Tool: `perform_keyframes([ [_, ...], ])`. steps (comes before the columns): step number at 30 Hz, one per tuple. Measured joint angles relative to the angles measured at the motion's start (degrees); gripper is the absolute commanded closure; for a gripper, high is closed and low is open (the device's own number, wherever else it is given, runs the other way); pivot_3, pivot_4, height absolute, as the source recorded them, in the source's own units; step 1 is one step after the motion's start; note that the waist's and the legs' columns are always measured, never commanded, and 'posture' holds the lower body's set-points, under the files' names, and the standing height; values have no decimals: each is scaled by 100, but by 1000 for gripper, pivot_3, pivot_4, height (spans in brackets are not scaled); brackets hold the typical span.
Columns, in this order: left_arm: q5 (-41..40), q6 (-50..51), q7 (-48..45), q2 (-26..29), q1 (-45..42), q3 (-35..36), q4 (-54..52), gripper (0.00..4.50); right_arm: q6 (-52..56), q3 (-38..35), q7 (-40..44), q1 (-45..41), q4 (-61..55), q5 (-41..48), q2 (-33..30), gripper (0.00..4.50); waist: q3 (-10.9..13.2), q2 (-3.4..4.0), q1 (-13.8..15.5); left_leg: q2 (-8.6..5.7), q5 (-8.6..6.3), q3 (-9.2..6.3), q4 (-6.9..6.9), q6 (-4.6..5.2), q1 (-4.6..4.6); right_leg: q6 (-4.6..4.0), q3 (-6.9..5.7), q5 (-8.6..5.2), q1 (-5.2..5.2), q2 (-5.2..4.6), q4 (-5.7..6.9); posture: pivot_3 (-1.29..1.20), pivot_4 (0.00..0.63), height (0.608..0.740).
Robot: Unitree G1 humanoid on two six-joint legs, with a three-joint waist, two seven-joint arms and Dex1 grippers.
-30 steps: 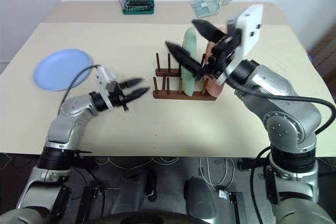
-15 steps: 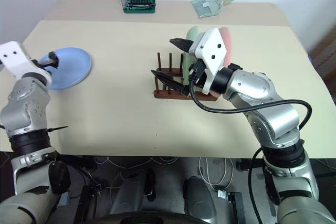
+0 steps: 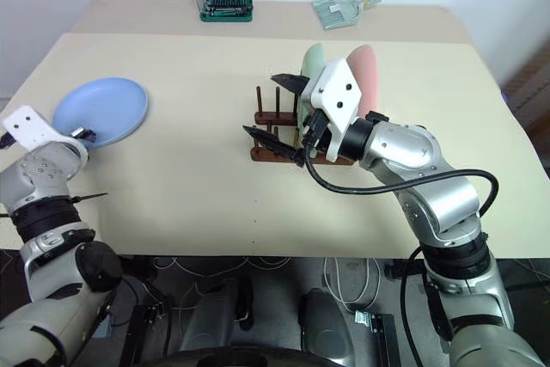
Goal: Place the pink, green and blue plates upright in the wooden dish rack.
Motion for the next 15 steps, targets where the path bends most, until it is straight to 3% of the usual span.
perform_keyframes([
  [4,-15,-265,-12,0,-1,-7,143,3869,2,-1,-12,154,-106,-73,0,0,-2,-7,4,-1,0,0,1,0,-1,0,0,0,0,-1,0,0,150,732],
  [6,-29,-438,-24,1,-43,-7,148,4392,2,-1,-18,202,-121,-99,0,0,-2,-8,4,-1,0,0,1,-1,0,0,0,0,0,0,0,0,150,732],
  [11,-96,-531,-169,-15,-118,-97,161,4392,-4,12,-9,264,-153,-246,-4,0,-3,-13,6,-2,0,0,1,-1,0,0,0,0,0,0,0,0,150,732],
  [15,-254,-965,-883,-114,-110,-509,-135,4392,-143,185,48,246,-142,-692,-81,0,1,-24,19,-3,0,0,2,-1,-4,0,-2,0,0,0,-2,0,150,732],
])
